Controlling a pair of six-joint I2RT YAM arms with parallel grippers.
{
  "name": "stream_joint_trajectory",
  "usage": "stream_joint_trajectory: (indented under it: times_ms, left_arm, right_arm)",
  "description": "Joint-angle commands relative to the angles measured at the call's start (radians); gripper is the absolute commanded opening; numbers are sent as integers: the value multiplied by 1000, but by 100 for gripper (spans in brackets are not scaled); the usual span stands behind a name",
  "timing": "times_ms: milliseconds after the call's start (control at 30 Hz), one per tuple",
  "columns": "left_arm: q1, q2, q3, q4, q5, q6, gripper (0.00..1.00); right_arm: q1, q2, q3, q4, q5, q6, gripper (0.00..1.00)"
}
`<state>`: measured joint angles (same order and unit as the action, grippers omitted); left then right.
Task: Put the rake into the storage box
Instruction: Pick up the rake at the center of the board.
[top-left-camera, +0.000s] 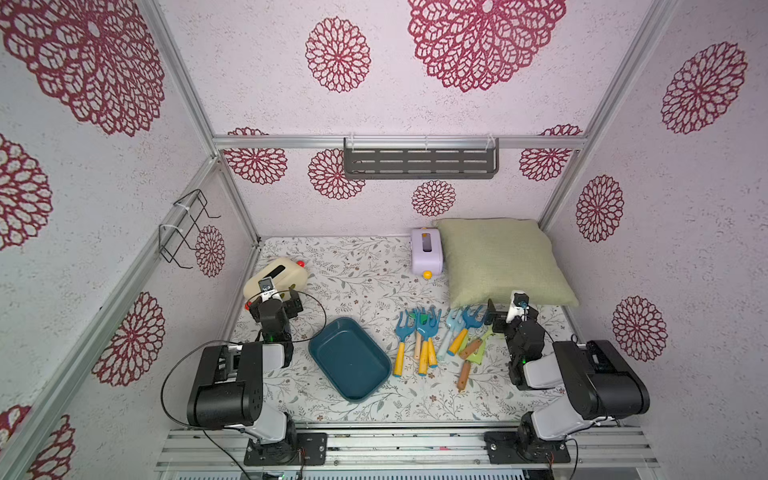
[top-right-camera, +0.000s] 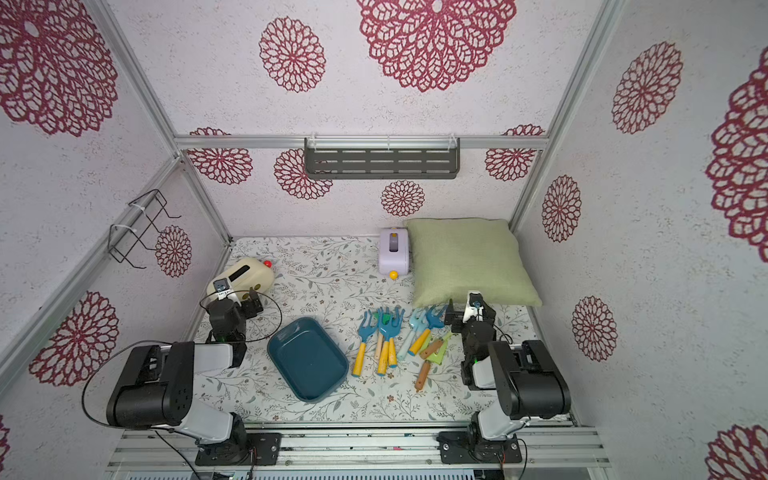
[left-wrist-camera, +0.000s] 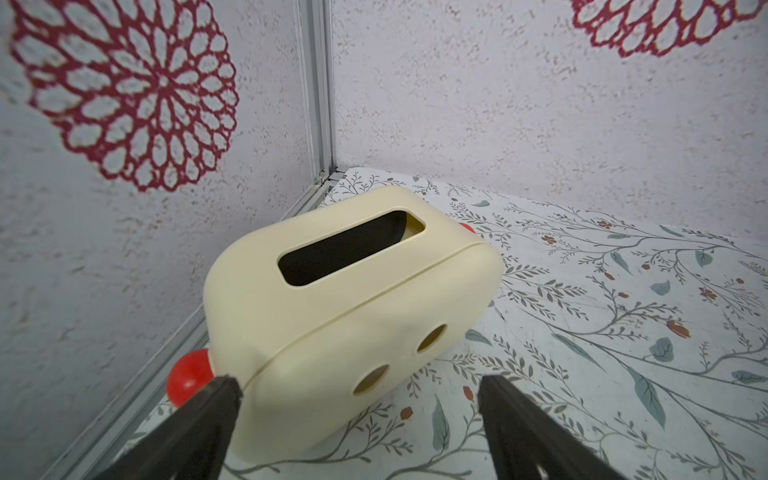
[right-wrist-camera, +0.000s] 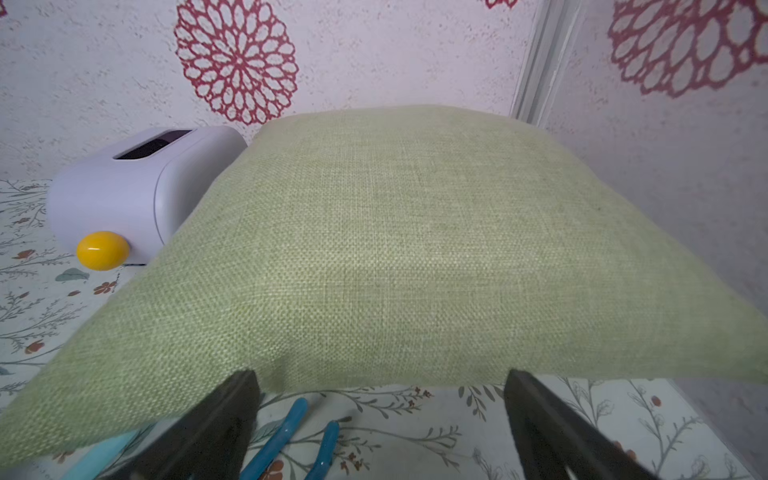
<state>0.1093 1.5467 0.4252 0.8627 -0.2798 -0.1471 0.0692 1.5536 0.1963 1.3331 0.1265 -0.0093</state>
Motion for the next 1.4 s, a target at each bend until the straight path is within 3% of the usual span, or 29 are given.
stream_joint_trajectory:
  times_ms: [0, 733, 867, 1033, 1200, 1300, 1367]
  left_arm:
    - [-2, 6, -6, 18, -6, -4, 97]
    - [-7, -3, -3, 20, -8, 6, 97]
    - [-92, -109, 58, -189, -115, 44, 97]
    - [-192, -179, 43, -167, -223, 149, 97]
    - [-262, -320, 74, -306, -190, 127, 97]
    - [-273, -450, 119, -505, -139, -64, 97]
    - [-276, -518, 157, -653, -93, -238, 97]
  right_arm:
    - [7, -15, 3, 39, -7, -18, 99]
    - [7, -15, 0, 44, -5, -19, 99]
    - [50, -108, -67, 94, 82, -45, 99]
    - [124, -350, -69, -89, 137, -75, 99]
    - [155, -615, -39, -351, 76, 167, 99]
    - [152, -785, 60, -731, 29, 348, 99]
    - [148, -862, 126, -944, -28, 395, 99]
